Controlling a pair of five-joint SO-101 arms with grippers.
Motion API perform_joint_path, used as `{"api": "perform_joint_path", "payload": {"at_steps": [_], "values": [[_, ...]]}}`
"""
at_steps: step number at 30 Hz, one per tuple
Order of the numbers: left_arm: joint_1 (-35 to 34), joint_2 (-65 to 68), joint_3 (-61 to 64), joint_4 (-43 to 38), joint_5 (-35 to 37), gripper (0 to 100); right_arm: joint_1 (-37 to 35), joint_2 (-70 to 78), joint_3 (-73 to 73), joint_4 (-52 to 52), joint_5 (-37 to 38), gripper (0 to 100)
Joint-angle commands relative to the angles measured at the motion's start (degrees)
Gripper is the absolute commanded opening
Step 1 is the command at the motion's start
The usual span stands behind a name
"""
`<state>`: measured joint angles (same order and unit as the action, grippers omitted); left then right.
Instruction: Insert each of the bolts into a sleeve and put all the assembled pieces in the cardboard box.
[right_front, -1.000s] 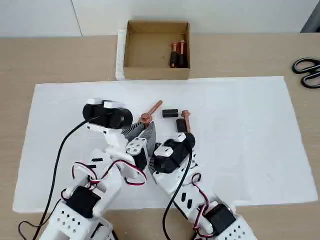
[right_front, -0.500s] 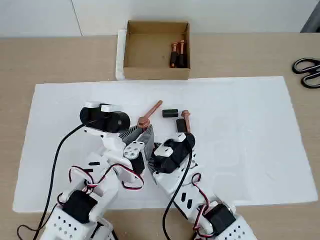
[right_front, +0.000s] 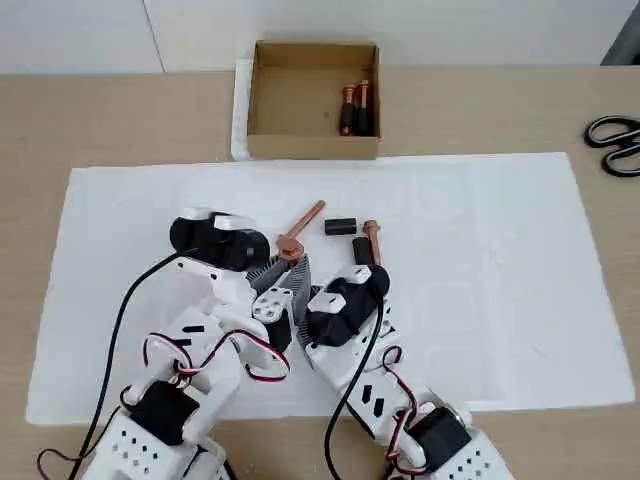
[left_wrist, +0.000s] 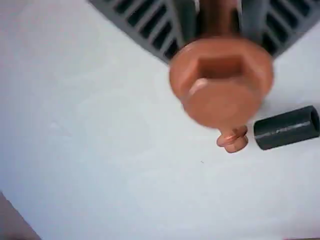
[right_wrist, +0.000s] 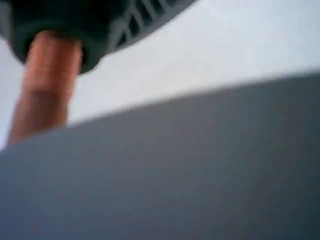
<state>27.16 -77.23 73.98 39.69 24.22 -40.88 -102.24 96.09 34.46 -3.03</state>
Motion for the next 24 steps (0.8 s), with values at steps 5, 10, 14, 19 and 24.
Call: {"api": "perform_joint_path", "payload": {"at_steps": [5,10,14,19,24], "values": [[-0.53,0.00,0.48,-1.14,-0.97,1,0.31,-1.19,0.35,-1.71,-0.35,0.4],[-0.53,0.00,0.48,-0.09,-0.97,1,0.31,-1.19,0.35,-1.71,-0.35,0.4],[-0.53,0.00,0.48,0.88,-0.97,1,0.31,-1.19,0.35,-1.71,-0.35,0.4],[-0.44,0.00,1.27,0.97,-0.97,1,0.31,-1.19,0.35,-1.71,-0.35,0.4],[-0.18,0.00,3.12,1.05,-0.97,1,0.31,-1.19,0.35,-1.71,-0.35,0.4]]}}
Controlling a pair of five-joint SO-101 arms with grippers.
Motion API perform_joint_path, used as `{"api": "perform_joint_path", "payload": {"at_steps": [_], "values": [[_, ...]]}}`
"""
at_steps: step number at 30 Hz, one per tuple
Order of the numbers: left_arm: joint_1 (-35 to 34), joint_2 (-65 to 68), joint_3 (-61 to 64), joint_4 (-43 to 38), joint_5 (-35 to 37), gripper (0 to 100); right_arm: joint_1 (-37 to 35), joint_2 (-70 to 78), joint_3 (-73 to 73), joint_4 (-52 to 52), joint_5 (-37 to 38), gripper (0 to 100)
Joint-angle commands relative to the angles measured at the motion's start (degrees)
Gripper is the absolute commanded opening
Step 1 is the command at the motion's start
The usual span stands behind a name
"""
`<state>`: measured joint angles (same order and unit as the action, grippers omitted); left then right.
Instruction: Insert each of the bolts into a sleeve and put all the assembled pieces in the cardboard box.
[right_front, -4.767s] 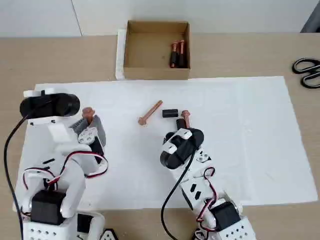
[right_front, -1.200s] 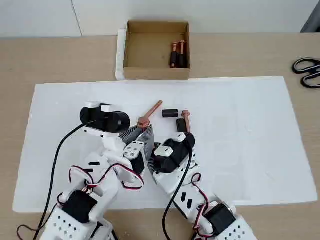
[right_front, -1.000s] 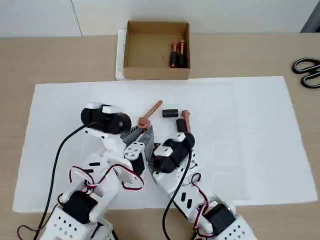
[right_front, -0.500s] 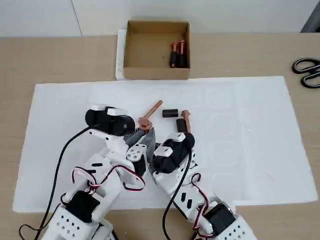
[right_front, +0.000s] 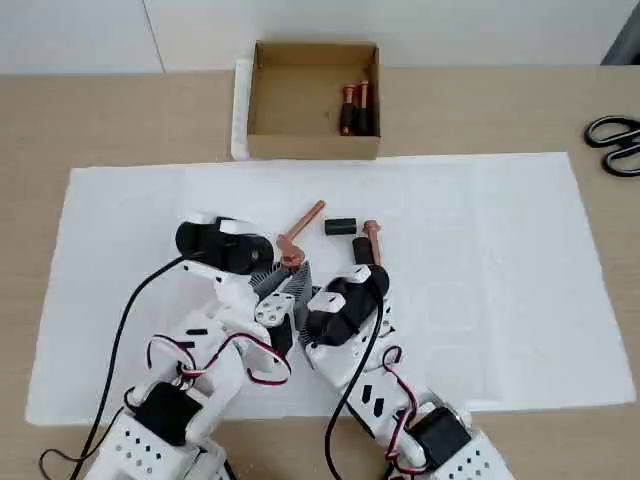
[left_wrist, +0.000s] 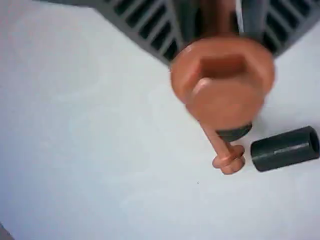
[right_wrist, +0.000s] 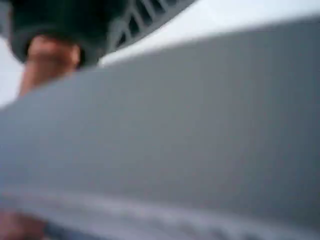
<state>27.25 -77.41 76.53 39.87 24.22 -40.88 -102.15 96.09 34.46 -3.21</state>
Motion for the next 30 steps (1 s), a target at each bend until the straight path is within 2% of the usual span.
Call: {"api": "perform_joint_path", "payload": {"at_steps": [1,9,20,23,26,30], "values": [[-0.26,0.18,0.57,0.88,-0.97,1,0.31,-1.27,0.35,-1.71,-0.18,0.4],[0.79,0.18,0.48,5.10,-0.79,1,0.31,-1.27,0.35,-1.71,-0.18,0.4],[1.05,0.09,0.31,6.51,-0.79,1,0.31,-1.27,0.35,-1.71,-0.09,0.4],[1.05,0.00,-0.13,6.68,-0.79,7,0.31,-1.27,0.35,-1.71,-0.09,0.4],[1.05,0.00,-2.95,11.34,-0.79,14,0.31,-1.27,0.35,-1.71,-0.09,0.4],[0.97,0.00,-7.16,16.53,-0.79,15,0.31,-1.27,0.35,-1.71,-0.09,0.4]]}}
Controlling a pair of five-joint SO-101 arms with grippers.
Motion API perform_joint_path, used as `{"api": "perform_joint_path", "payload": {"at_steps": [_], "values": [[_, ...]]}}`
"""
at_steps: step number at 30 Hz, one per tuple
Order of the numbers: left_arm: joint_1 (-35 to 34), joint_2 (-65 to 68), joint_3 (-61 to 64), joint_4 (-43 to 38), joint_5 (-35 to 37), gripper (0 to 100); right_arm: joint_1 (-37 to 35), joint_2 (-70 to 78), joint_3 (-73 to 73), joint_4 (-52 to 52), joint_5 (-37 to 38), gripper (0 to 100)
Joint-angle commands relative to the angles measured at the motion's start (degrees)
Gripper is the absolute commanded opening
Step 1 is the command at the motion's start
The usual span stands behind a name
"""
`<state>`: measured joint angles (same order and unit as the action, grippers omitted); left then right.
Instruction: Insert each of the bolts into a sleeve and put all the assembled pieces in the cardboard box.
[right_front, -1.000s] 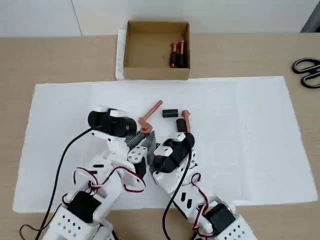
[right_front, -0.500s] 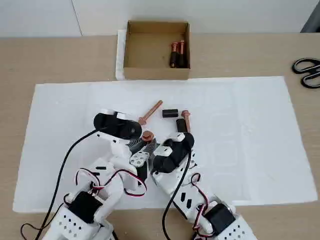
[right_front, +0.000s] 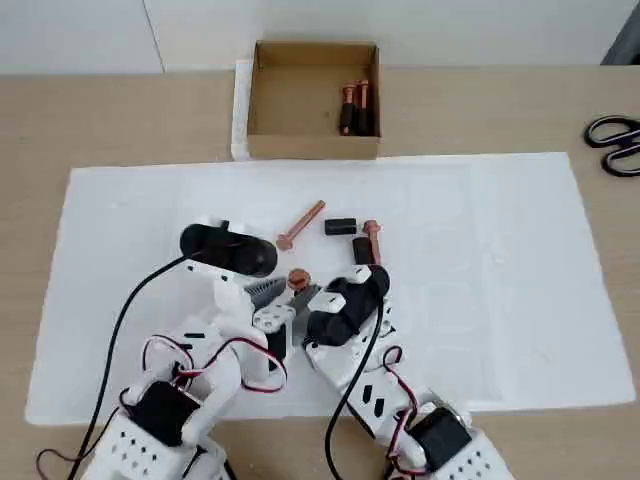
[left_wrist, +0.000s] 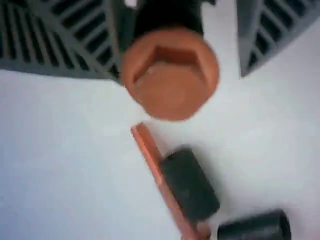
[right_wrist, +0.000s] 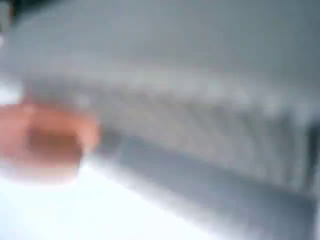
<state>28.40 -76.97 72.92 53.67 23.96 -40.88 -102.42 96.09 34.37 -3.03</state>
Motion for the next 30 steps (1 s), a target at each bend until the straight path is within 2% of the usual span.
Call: {"api": "perform_joint_path", "payload": {"at_steps": [1,6,14,16,19,22,25,28,30], "values": [[-0.35,-0.44,-4.44,3.34,-0.53,15,0.31,-1.01,0.35,-1.63,-0.26,0.4],[-0.79,-0.70,-7.78,6.59,-0.53,15,0.40,-1.01,0.35,-1.63,-0.26,0.4],[-6.77,-0.79,-20.62,13.36,-0.62,15,2.15,-1.01,0.35,-1.54,-0.26,0.4],[-10.99,-0.79,-22.90,13.89,-0.70,15,2.15,-1.01,0.35,-1.27,-0.26,0.4],[-21.19,-0.79,-23.78,14.33,-0.70,15,4.18,-0.92,0.35,-1.27,-0.26,0.4],[-32.09,-0.70,-23.78,16.70,-0.79,15,9.45,-0.92,-0.09,-1.27,-0.26,0.4],[-39.47,-0.70,-23.69,21.01,-0.97,15,15.16,-0.40,-2.29,-0.22,-0.26,0.4],[-43.69,-0.79,-23.69,26.64,-5.54,15,17.63,-0.31,-8.09,5.41,-0.26,0.4],[-45.54,-0.79,-23.69,29.27,-11.34,15,17.80,-0.22,-13.80,9.45,-0.18,0.4]]}}
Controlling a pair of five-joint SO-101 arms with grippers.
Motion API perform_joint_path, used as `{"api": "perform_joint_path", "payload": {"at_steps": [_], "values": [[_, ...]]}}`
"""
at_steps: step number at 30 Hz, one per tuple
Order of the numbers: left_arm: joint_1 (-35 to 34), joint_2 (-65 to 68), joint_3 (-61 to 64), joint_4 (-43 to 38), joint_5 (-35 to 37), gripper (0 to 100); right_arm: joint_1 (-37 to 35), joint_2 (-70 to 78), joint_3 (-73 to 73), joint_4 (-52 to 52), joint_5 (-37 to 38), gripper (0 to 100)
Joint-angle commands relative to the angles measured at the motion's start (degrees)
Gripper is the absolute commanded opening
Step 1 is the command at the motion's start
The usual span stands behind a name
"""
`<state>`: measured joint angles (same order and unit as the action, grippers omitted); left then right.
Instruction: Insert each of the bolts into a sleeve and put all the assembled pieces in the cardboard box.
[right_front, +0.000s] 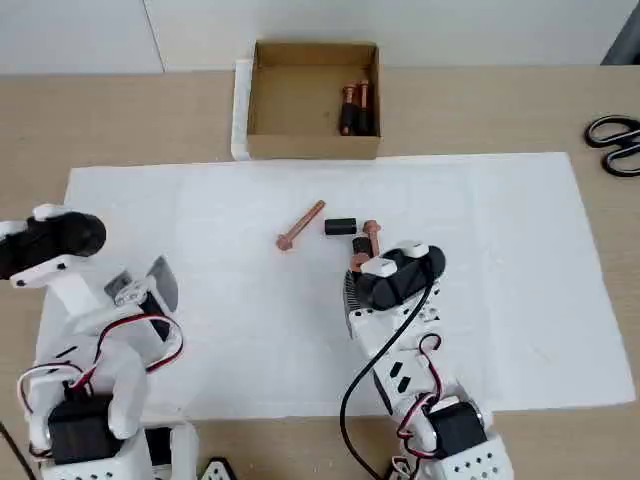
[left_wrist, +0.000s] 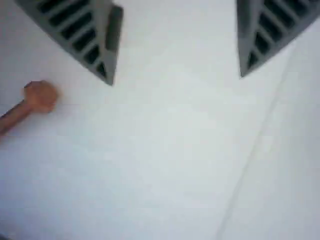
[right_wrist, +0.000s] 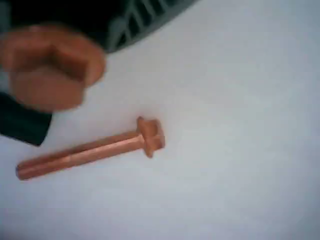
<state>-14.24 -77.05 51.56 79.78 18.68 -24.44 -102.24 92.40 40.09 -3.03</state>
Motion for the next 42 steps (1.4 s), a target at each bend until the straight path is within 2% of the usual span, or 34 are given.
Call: {"api": "perform_joint_path", "payload": {"at_steps": [1,4,8,17,24,34,42], "values": [[-4.04,-0.70,-2.33,3.08,-8.88,15,1.71,0.13,-13.27,4.97,-0.09,0.4],[-8.26,-0.79,-2.68,3.16,-16.97,15,3.47,6.99,-22.59,5.93,4.57,0.4],[-11.16,-0.79,-2.33,3.08,-20.22,15,7.43,26.51,-38.77,6.11,6.86,0.4],[-11.78,-0.79,-2.33,3.08,-20.22,15,8.22,78.99,-83.08,11.38,6.42,0.4],[-11.78,-0.79,-2.33,3.08,-20.22,15,8.04,111.43,-116.75,11.12,6.68,0.4],[-11.78,-0.79,-0.66,2.73,-20.22,15,7.96,145.89,-157.45,10.42,6.59,0.6],[-11.52,-0.79,-0.22,2.37,-20.31,15,7.87,166.29,-176.88,4.70,6.68,0.6]]}}
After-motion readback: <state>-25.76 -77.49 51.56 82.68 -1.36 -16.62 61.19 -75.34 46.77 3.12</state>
